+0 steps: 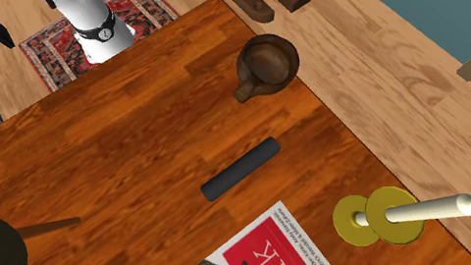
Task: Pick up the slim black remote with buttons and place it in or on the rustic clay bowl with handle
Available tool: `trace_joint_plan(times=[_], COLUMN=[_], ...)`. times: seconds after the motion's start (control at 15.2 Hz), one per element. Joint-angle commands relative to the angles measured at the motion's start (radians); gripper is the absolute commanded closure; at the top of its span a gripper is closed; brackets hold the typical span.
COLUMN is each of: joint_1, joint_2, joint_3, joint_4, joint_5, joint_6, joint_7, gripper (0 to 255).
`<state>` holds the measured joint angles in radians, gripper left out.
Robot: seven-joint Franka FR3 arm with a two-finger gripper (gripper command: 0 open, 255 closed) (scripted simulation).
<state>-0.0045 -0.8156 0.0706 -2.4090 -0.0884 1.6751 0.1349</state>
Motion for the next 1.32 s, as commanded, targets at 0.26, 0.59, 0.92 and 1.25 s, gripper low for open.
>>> trace_joint_plan(times=[0.26,0.59,0.92,1.25], joint_1=[0.036,0.086,0.143,0.193], joint_2=[0.109,0.277,0.465,0.657], joint_3=[-0.081,-0.17,-0.24,-0.282], joint_4=[-0.009,0.022,0.091,0.187], joint_5=[-0.045,-0.073,-0.062,-0.014], joint_6=[0.13,0.28,0.405,0.5], joint_7=[-0.194,-0.434,-0.676,-0.924], gripper=[0,0,0,0])
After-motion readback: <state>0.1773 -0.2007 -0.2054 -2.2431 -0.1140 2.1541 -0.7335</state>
